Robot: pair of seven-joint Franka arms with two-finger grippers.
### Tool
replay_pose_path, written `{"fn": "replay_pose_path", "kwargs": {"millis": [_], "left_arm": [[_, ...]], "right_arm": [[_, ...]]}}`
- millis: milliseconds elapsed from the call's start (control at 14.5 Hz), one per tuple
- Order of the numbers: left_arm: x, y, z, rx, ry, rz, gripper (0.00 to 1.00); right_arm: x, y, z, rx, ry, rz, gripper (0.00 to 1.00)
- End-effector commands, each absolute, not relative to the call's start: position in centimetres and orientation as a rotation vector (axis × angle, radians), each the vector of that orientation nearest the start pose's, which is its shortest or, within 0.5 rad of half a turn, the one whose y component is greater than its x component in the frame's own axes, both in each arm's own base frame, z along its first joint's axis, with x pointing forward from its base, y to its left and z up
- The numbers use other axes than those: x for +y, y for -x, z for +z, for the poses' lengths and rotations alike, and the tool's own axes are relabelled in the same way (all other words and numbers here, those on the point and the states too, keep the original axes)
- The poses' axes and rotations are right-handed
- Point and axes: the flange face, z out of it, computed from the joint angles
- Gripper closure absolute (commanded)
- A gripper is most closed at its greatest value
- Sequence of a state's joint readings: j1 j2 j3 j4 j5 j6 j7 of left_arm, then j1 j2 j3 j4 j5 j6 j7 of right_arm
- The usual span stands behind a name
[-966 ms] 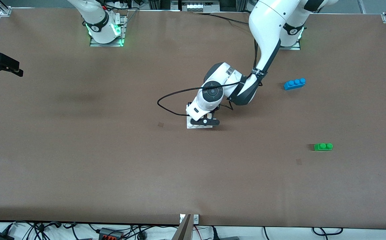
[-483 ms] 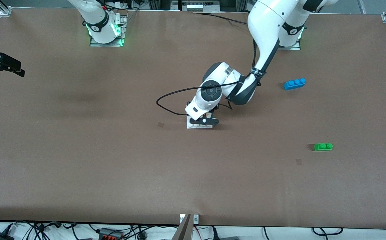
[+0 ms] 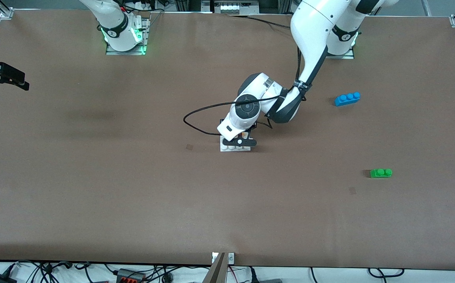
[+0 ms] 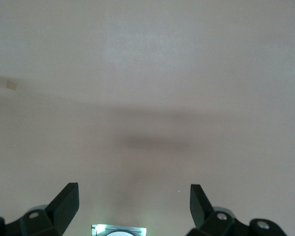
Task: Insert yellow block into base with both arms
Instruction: 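Lower the yellow block onto the base studs with the left gripper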
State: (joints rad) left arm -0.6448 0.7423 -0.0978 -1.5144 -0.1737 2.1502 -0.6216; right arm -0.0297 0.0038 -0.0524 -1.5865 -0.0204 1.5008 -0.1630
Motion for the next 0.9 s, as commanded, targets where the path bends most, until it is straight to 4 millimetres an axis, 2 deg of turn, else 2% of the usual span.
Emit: {"fn": "replay_pose_path", "kwargs": {"millis": [0,345,759,828], "left_arm": [[-47.0,-52.2,20.9,-0.023,3.190,0.321,0.49],[-47.3,-51.6,19.7,-0.012,3.175,0.339,0.49],[-47.1,-51.8,19.6,-0.012,3.168,0.334,0.49],[-47.1,-51.8,19.7,-0.013,3.171,0.332,0.41]], "right_arm": [[-4.3,-54.1,61.0,-0.125,3.142,0.140,0.00],[-4.3,-54.1,61.2,-0.125,3.143,0.135,0.00],[-4.1,-54.1,61.2,-0.130,3.142,0.137,0.00],[-4.0,-54.1,61.2,-0.132,3.142,0.137,0.00]]}}
